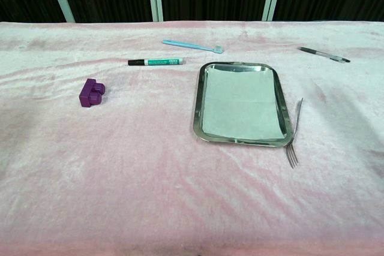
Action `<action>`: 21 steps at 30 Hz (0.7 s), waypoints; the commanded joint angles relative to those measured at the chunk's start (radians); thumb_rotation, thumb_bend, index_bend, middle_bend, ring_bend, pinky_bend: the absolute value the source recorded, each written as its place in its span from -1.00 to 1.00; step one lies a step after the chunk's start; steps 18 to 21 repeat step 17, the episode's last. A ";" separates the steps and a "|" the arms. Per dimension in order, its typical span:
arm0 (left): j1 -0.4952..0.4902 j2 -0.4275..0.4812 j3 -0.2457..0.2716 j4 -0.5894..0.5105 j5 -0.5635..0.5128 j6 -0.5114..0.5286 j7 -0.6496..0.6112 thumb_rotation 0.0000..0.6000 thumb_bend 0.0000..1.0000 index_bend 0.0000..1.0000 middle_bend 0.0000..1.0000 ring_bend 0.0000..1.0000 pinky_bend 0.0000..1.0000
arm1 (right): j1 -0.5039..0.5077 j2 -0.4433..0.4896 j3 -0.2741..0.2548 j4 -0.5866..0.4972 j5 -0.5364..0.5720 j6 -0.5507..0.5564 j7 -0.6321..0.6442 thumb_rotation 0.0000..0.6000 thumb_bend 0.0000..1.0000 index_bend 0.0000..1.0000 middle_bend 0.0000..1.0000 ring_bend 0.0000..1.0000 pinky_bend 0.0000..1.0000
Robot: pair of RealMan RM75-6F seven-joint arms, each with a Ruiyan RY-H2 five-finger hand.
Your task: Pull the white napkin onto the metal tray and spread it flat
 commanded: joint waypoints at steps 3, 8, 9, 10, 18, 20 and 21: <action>0.000 0.002 -0.005 0.000 -0.008 -0.002 -0.009 1.00 -0.21 -0.70 -0.91 -1.00 -1.00 | -0.105 0.000 -0.041 0.048 -0.016 0.070 0.035 1.00 -0.57 -0.82 -0.90 -0.82 -0.67; -0.003 0.008 -0.012 0.000 -0.026 -0.016 -0.026 1.00 -0.21 -0.70 -0.91 -1.00 -1.00 | -0.174 -0.004 -0.067 0.068 -0.048 0.114 0.014 1.00 -0.57 -0.82 -0.90 -0.82 -0.67; -0.003 0.010 -0.013 0.000 -0.026 -0.017 -0.028 1.00 -0.21 -0.70 -0.91 -1.00 -1.00 | -0.180 -0.003 -0.068 0.066 -0.051 0.116 0.014 1.00 -0.57 -0.82 -0.90 -0.82 -0.67; -0.005 0.011 -0.014 0.001 -0.027 -0.020 -0.030 1.00 -0.21 -0.70 -0.91 -1.00 -1.00 | -0.188 -0.001 -0.067 0.063 -0.056 0.119 0.017 1.00 -0.57 -0.83 -0.90 -0.82 -0.67; -0.011 0.012 -0.009 0.007 -0.025 -0.034 -0.022 1.00 -0.21 -0.70 -0.91 -1.00 -1.00 | -0.224 0.009 -0.049 0.072 -0.095 0.143 0.031 1.00 -0.57 -0.83 -0.90 -0.82 -0.67; -0.011 0.012 -0.009 0.007 -0.025 -0.034 -0.022 1.00 -0.21 -0.70 -0.91 -1.00 -1.00 | -0.224 0.009 -0.049 0.072 -0.095 0.143 0.031 1.00 -0.57 -0.83 -0.90 -0.82 -0.67; -0.011 0.012 -0.009 0.007 -0.025 -0.034 -0.022 1.00 -0.21 -0.70 -0.91 -1.00 -1.00 | -0.224 0.009 -0.049 0.072 -0.095 0.143 0.031 1.00 -0.57 -0.83 -0.90 -0.82 -0.67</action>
